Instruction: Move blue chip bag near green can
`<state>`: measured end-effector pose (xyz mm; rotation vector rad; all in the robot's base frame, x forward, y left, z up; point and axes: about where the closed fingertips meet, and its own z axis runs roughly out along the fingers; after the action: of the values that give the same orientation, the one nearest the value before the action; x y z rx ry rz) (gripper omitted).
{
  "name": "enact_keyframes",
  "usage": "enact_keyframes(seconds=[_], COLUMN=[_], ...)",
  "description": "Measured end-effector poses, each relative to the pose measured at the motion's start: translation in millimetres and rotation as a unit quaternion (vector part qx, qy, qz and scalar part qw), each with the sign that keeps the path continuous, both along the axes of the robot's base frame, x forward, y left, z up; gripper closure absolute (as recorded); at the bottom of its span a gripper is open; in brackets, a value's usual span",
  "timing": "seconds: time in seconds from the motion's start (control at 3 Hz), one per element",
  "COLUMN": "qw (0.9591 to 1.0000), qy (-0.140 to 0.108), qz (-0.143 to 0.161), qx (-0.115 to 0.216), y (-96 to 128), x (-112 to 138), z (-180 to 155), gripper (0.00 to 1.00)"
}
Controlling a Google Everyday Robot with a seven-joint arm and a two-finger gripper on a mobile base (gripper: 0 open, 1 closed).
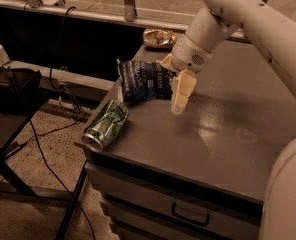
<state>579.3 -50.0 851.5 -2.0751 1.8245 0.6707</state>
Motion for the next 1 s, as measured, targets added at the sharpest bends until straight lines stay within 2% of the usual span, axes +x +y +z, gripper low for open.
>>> enact_keyframes(seconds=[0.33,0.67,1.0], qw=[0.9999,0.9994,0.9994], qy=[-0.009,-0.031,-0.031], qz=[0.012,0.015,0.015], qx=[0.007,0.01,0.01], y=[4.2,10.9,10.9], x=[-5.2,-5.0,-4.9], z=[6.8,15.1,15.1], gripper=[0.0,0.0,0.0])
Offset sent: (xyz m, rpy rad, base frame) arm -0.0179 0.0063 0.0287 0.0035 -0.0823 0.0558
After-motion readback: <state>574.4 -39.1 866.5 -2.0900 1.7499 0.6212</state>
